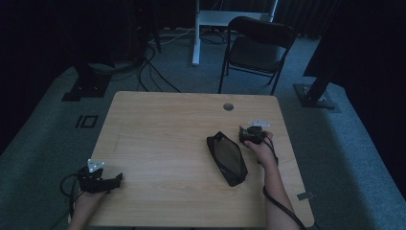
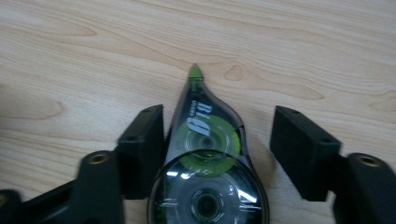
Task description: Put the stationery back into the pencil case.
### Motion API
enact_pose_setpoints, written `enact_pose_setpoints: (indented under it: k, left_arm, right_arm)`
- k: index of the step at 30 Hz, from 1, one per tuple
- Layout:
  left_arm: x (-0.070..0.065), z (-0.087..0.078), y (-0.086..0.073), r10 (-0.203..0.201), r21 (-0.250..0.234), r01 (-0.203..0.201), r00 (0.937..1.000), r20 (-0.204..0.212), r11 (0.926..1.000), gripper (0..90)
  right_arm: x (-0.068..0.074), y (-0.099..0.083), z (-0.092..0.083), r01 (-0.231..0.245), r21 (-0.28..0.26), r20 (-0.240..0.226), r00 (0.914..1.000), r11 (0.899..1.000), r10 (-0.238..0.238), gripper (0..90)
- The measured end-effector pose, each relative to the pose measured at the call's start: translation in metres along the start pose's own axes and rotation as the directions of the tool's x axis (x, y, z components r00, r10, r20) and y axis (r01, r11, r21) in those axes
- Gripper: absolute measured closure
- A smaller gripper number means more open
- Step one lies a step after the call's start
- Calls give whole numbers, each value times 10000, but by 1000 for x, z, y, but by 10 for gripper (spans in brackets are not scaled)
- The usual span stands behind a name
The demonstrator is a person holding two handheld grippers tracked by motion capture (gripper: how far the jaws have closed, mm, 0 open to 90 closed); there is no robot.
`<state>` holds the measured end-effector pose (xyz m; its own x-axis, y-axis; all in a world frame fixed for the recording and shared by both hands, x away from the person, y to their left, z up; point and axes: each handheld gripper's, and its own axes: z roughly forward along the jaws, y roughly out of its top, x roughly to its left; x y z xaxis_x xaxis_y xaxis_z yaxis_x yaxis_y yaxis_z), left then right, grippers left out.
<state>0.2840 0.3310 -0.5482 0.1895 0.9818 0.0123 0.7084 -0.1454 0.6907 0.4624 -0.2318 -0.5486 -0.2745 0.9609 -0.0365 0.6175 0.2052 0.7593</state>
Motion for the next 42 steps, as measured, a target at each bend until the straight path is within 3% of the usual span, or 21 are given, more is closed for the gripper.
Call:
enact_pose_setpoints:
  k: [3,12,19,26,31,33,34,39,42]
  left_arm:
    - [0,0,0,2,1,-2,10000,-1,10000,8]
    - [0,0,0,1,1,-1,10000,2,10000,8]
    - [0,0,0,1,1,-1,10000,2,10000,8]
    - [0,0,0,-1,2,1,10000,0,10000,8]
    - [0,0,0,0,2,0,10000,0,10000,8]
    - [0,0,0,2,1,-2,10000,-1,10000,8]
    - [0,0,0,-1,0,1,10000,-1,10000,8]
    - [0,0,0,1,2,-1,10000,0,10000,8]
    - [0,0,0,1,3,-1,10000,-1,10000,8]
  right_arm:
    - [2,0,-1,-326,41,-246,9992,9995,327,487]
    - [4,1,-6,-506,221,-191,9985,9985,510,501]
    - [0,5,-22,-765,402,-221,9968,9963,775,503]
    - [1,15,-46,-596,59,-125,9981,9982,597,504]
    - [6,22,-63,-754,-160,-193,9970,9970,751,504]
    - [7,23,-66,-699,-217,-135,9975,9973,696,505]
    - [9,24,-72,-431,-250,-16,9991,9988,430,504]
    - [14,27,-87,-372,-444,-122,9993,9983,367,505]
    - [17,30,-96,-84,-654,306,9995,9978,104,505]
